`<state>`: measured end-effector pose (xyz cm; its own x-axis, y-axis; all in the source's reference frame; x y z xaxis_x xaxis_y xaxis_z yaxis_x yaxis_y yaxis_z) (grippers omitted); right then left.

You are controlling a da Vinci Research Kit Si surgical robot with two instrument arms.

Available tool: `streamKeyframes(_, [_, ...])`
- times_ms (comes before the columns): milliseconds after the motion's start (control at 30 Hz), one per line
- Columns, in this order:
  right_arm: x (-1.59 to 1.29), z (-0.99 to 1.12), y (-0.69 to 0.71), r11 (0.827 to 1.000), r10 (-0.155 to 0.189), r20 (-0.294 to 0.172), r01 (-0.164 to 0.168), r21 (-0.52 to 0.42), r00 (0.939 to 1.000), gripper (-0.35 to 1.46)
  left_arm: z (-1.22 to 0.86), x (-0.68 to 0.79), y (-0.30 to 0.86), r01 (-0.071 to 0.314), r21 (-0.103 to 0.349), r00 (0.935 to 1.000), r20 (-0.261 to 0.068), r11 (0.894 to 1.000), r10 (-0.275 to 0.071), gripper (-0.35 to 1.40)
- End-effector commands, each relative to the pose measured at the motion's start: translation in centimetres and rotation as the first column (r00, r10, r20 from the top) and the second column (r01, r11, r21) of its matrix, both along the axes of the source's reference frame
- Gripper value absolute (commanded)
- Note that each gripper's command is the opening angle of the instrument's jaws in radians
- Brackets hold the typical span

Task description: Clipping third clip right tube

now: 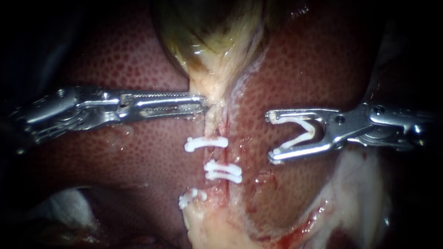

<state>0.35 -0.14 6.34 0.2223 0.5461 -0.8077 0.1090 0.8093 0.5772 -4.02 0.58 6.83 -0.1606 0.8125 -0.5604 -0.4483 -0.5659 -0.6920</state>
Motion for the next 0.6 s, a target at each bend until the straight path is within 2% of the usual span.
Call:
streamKeyframes(33, [0.0,0.0,0.0,1.0,0.0,0.0,0.0,0.0,1.0,0.5,0.0,0.0,0.0,0.0,0.0,1.0,0.0,1.0,0.0,-0.35])
streamKeyframes(200, [0.0,0.01,-0.01,1.0,0.0,0.0,0.0,-0.001,1.0,0.5,-0.07,0.11,0.06,-0.007,0.006,1.0,0.006,1.0,0.007,-0.35])
streamKeyframes(333, [0.0,0.01,-0.01,1.0,0.0,0.0,0.0,-0.001,1.0,0.5,-0.25,0.35,0.21,0.005,0.013,1.0,-0.003,1.0,-0.004,-0.35])
streamKeyframes(433, [0.0,0.01,-0.01,1.0,0.0,0.0,0.0,-0.001,1.0,0.5,-0.44,0.55,0.32,0.033,0.01,0.9995,0.002,0.999,-0.033,-0.35])
streamKeyframes(600, [0.01,0.01,-0.01,1.0,0.0,0.0,0.0,-0.001,1.0,0.5,-0.72,0.79,0.42,0.061,-0.002,0.9981,0.008,0.998,-0.061,-0.35])
